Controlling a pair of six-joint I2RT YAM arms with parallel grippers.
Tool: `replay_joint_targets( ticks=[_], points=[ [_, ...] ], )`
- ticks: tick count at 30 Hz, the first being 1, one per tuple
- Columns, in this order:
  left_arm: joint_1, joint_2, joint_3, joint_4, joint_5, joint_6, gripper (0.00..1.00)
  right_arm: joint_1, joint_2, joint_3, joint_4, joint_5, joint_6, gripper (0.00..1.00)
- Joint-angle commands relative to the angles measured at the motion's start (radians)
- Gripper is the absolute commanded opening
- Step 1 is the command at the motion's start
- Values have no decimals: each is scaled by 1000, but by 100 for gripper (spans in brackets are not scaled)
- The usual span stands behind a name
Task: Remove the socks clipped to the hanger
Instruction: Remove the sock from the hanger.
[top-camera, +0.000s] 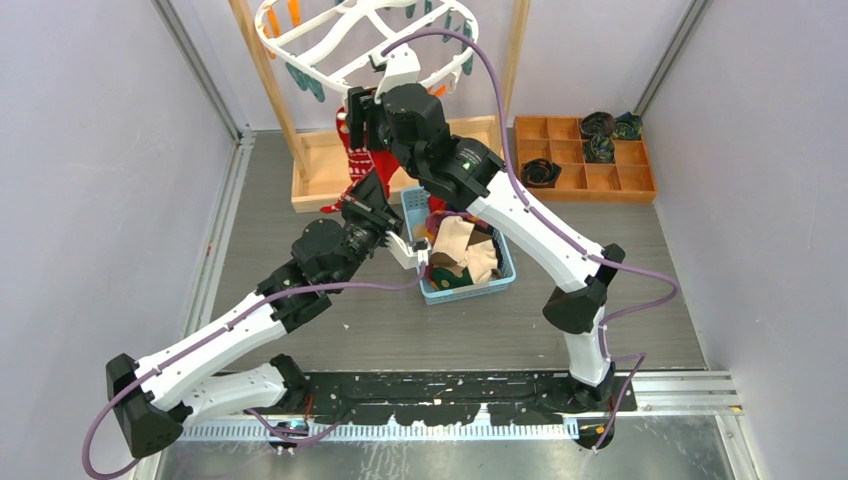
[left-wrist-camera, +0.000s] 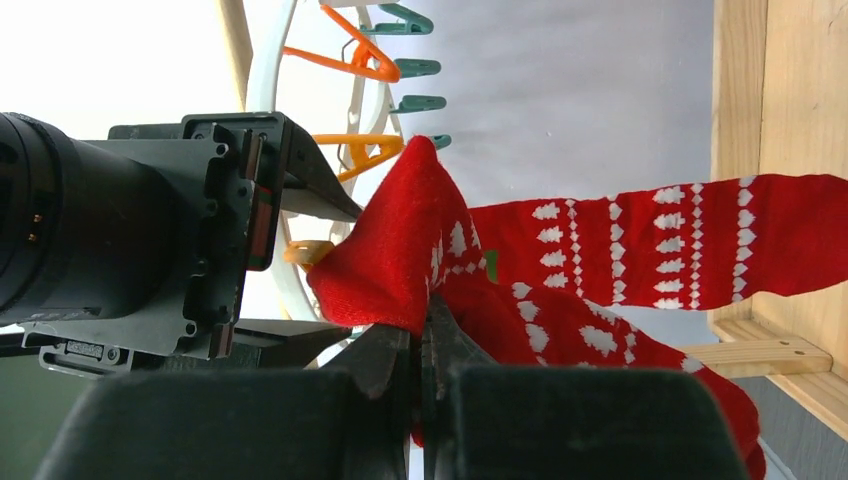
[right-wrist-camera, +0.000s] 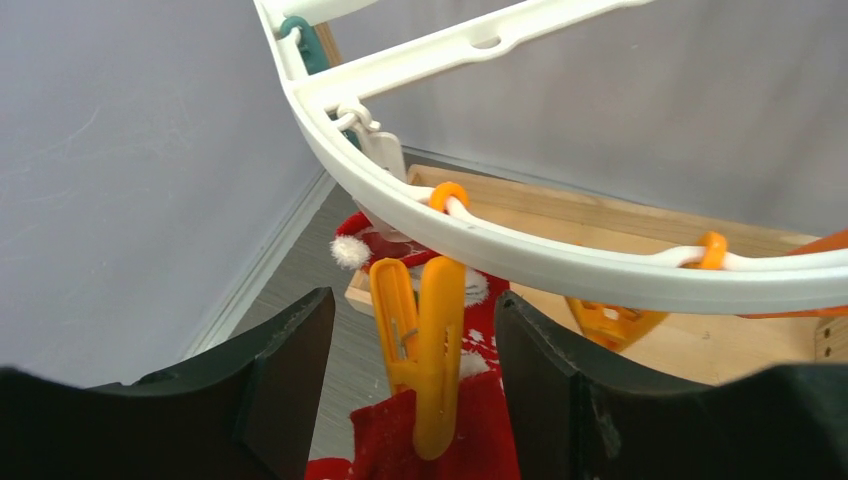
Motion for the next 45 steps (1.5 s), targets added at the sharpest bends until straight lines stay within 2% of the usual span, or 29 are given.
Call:
replay_joint_targets(
  ticks=[1,19,21,23,25,28,32,38,42,43,45],
  points=[
    [-7,-4,25,50,-20,27,0,0,-4,42,4,51,-47,64],
    [-7,5,49,54,-45,46,0,0,48,69,144,133,-32,57],
    [-7,3,45,49,-48,44,0,0,38,52,174,128,-7,47],
    [-7,2,42,48,-50,44,0,-2,24,32,203,112,24,30],
    [-7,1,43,45,-54,40,0,-8,-3,-4,239,81,68,17],
    [-7,-1,45,33,-61,34,0,-31,-45,-76,295,24,135,10],
    [-7,-3,49,21,-72,19,0,-62,-84,-131,324,-67,222,5],
    [-7,-25,90,-102,-87,-112,0,-137,-137,-231,372,-238,391,5],
    [-7,-96,40,-177,-41,-148,0,-160,-154,-257,391,-345,434,7],
    [-7,-113,27,-186,-27,-152,0,-162,-155,-255,385,-369,434,10],
    [-7,-142,28,-236,0,-192,0,-163,-166,-260,360,-396,424,30]
  ],
)
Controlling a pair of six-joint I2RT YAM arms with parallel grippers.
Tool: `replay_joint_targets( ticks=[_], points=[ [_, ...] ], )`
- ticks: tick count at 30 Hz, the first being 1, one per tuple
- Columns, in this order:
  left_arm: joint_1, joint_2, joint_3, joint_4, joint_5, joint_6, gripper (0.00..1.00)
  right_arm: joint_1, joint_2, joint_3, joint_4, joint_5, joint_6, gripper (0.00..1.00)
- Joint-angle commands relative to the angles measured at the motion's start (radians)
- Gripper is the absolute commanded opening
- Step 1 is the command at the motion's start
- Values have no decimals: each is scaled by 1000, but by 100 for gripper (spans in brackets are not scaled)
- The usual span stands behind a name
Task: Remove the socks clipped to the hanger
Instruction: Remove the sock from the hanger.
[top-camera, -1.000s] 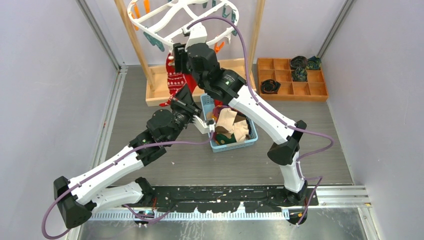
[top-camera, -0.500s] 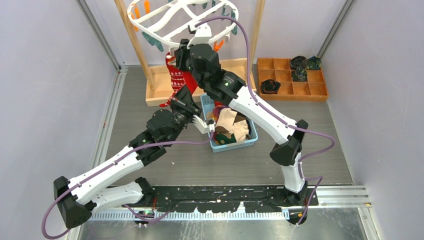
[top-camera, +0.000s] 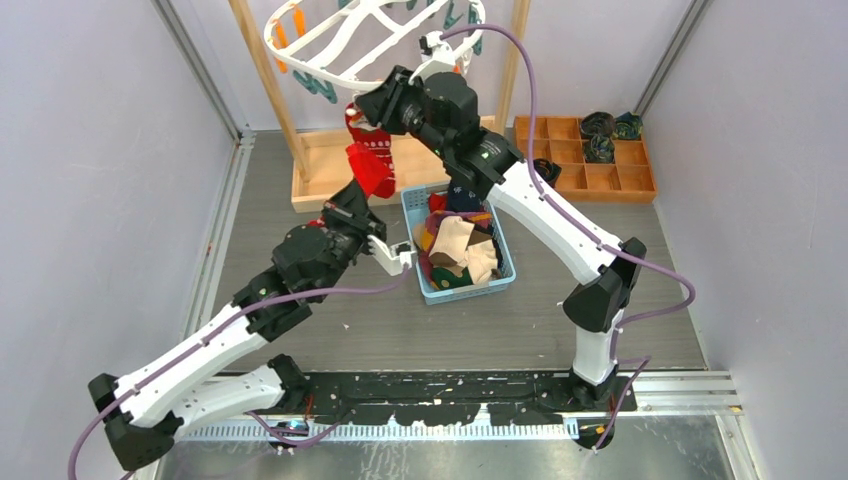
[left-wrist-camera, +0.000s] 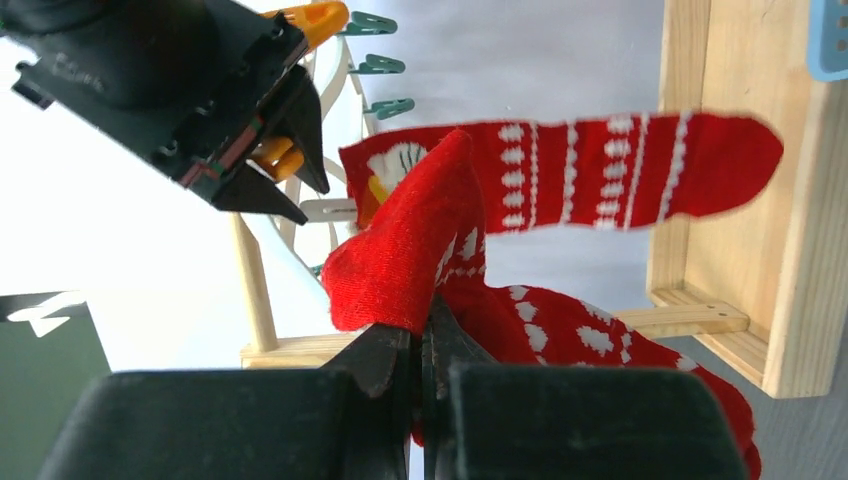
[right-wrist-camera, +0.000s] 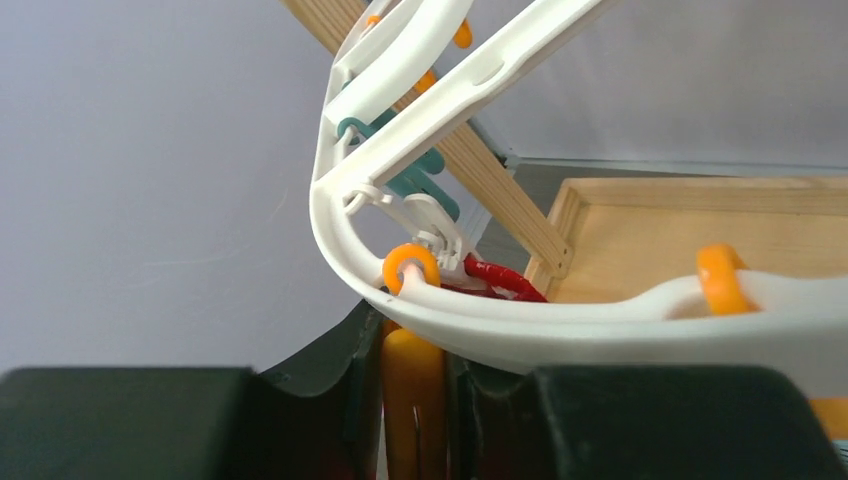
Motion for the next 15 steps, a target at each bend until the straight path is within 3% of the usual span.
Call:
replay_joint_targets(
  ticks=[1,3,5,15],
  points=[
    [-5,-81,15,-139,62,-144,0,-10,-83,-17,61,-115,37,43],
    [-5,-92,73,-250,83,-266,0,-12,-124,-73,74,-135,12,65],
    [-5,-103,140,-364,130,-394,0,-11,-176,-143,98,-177,-12,97],
    [-5,-108,321,-656,323,-895,0,-42,-513,-636,299,-419,-34,100]
  ],
)
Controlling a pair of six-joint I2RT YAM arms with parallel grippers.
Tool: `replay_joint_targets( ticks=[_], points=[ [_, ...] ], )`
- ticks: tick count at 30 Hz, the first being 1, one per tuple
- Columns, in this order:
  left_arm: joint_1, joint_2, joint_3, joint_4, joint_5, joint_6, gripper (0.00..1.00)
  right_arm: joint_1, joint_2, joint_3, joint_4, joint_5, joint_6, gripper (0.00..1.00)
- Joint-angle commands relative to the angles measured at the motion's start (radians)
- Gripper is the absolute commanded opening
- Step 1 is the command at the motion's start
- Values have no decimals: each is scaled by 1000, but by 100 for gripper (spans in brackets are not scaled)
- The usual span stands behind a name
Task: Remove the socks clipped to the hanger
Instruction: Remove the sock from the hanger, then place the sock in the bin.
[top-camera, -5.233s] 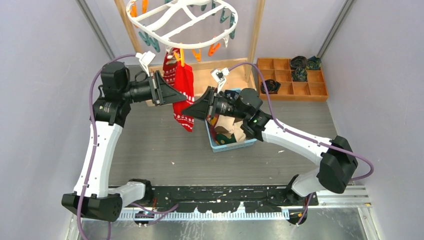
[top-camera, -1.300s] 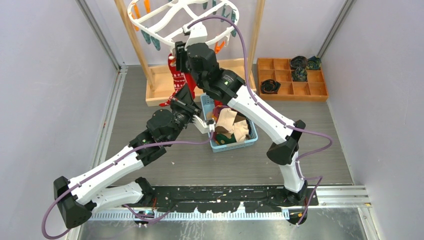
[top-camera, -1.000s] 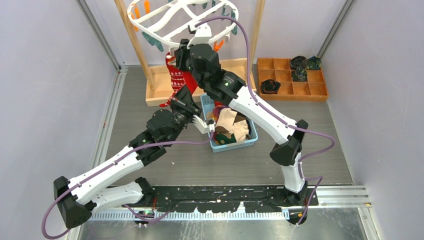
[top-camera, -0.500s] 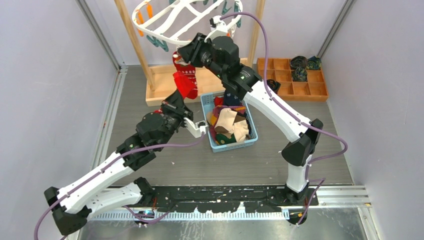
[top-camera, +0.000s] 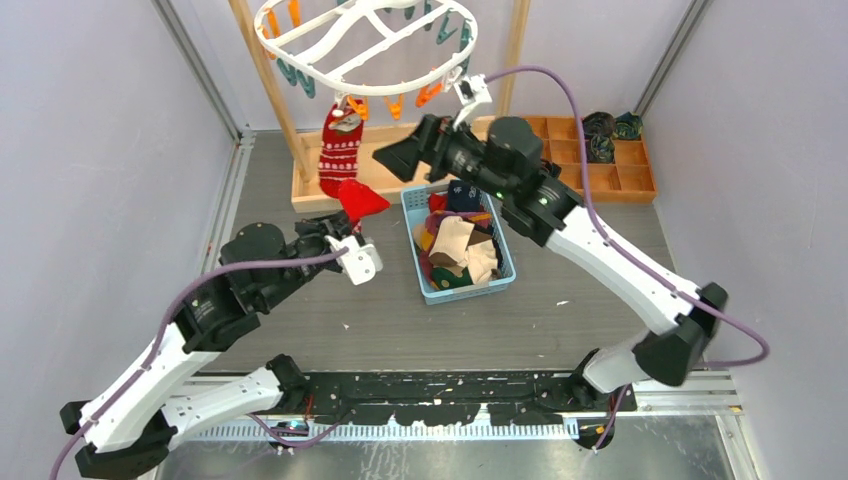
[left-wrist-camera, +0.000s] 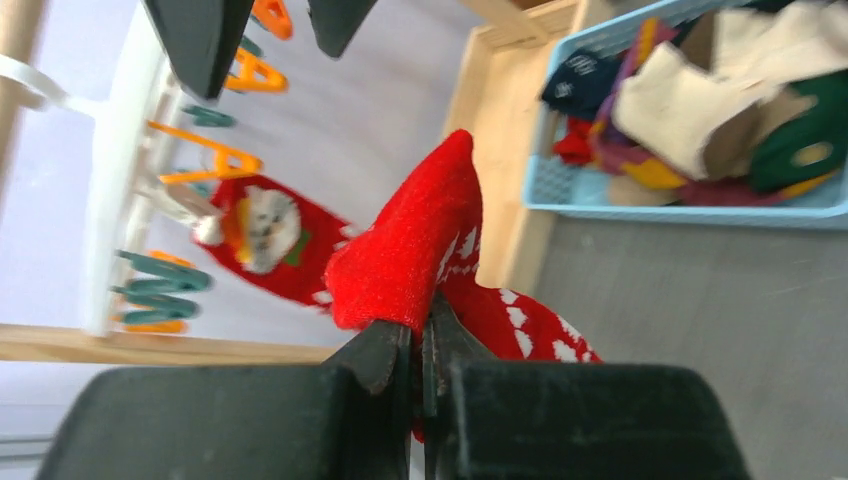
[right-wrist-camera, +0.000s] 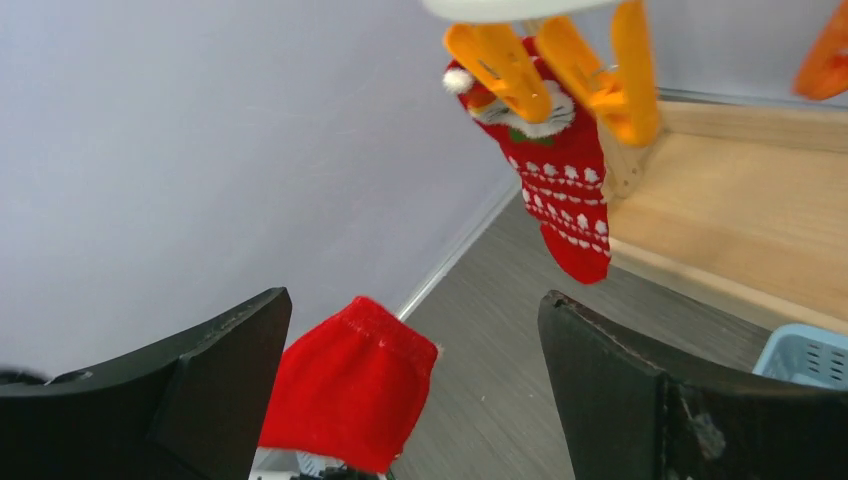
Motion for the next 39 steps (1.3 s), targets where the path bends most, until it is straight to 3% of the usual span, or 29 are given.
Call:
replay_joint_targets(
  ticks=[1,7,12,18,23,28,30,33,34,35,37,38,39],
  points=[
    [-5,11,77,-144,100,-308,0,-12,-163,-192,184,-165,-22,100],
    [7,48,162,-231,217,-523,0,-8,-328,-551,495,-372,-7,100],
    [10,96,226,-296,344,-587,0,20,-347,-651,701,-446,-12,100],
    [23,119,270,-321,401,-631,0,39,-273,-596,724,-574,40,98],
    [40,120,279,-303,379,-633,0,40,-243,-578,701,-640,118,77],
    [50,136,305,-309,398,-629,0,41,-256,-612,674,-673,140,70],
    [53,142,320,-309,401,-630,0,40,-263,-616,651,-667,134,57],
    [53,146,330,-313,414,-634,0,39,-271,-605,617,-628,124,10],
    [53,148,332,-318,415,-633,0,38,-277,-599,599,-608,115,2],
    [53,151,335,-324,403,-634,9,36,-286,-593,572,-584,106,1],
    [55,155,341,-321,336,-667,59,25,-298,-574,490,-541,98,1],
    [56,157,344,-319,303,-684,76,6,-297,-556,446,-533,103,1],
    [61,163,351,-323,272,-695,83,-6,-293,-547,402,-533,113,1]
  ],
)
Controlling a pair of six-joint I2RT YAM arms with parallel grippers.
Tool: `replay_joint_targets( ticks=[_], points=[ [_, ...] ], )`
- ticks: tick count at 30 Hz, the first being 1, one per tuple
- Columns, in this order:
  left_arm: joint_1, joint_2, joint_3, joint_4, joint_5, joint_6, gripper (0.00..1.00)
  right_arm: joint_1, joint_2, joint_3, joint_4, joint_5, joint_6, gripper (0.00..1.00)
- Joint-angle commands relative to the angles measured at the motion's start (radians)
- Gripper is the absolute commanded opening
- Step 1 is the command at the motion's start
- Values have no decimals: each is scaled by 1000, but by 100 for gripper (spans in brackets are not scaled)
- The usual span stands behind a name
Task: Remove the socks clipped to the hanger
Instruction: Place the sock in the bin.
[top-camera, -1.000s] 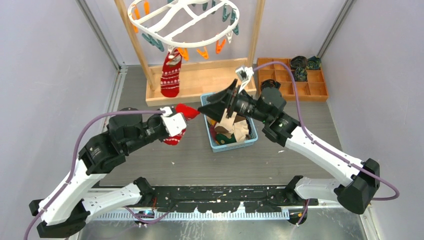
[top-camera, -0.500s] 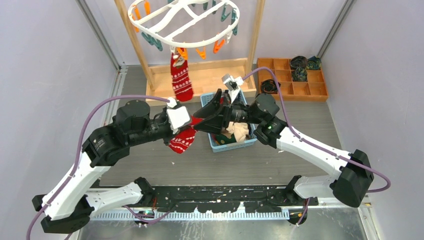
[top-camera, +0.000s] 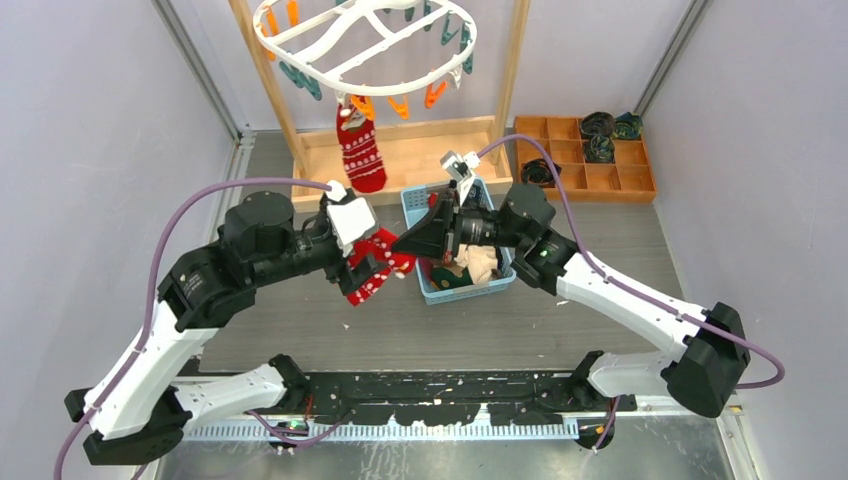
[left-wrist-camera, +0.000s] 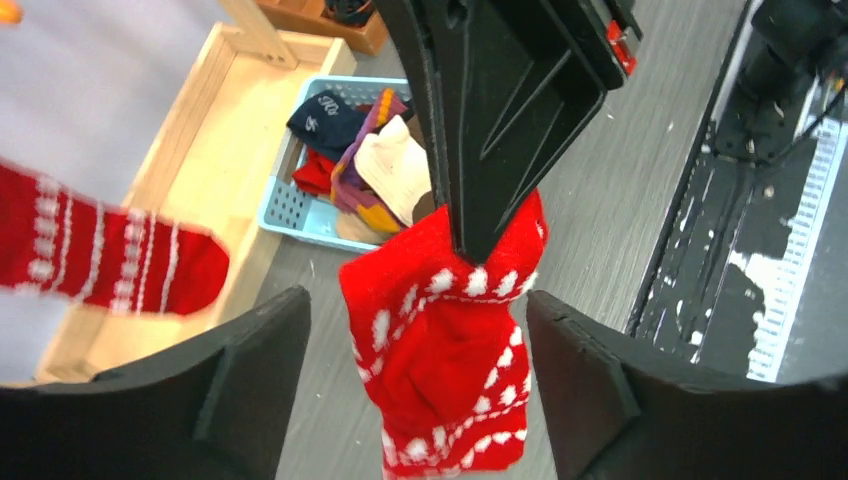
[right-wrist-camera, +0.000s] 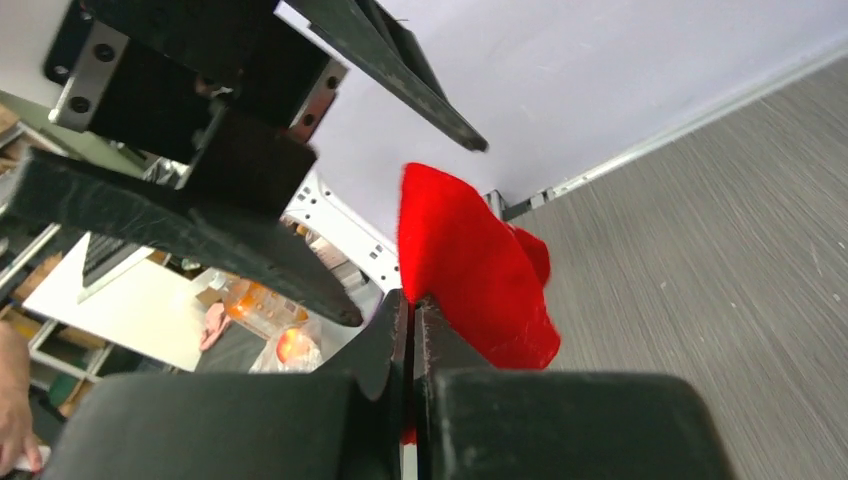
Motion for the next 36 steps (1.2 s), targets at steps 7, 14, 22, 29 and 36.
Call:
replay_joint_targets(
  ticks=[7,14,22,29,36],
  points=[
    [312,82,95,-43,50,-125,100,-232,-19,42,-376,14,12,1],
    [713,152,71,-47,419,-233,100,-274,22,102,-788,265,-262,1],
    [873,132,-29,74,509,-325,100,-296,264,219,-790,414,-363,1],
    [909,123,-105,94,536,-347,100,-304,475,334,-618,566,-405,1],
    [921,87,-146,93,523,-341,100,-302,555,354,-614,817,-437,21]
  ],
)
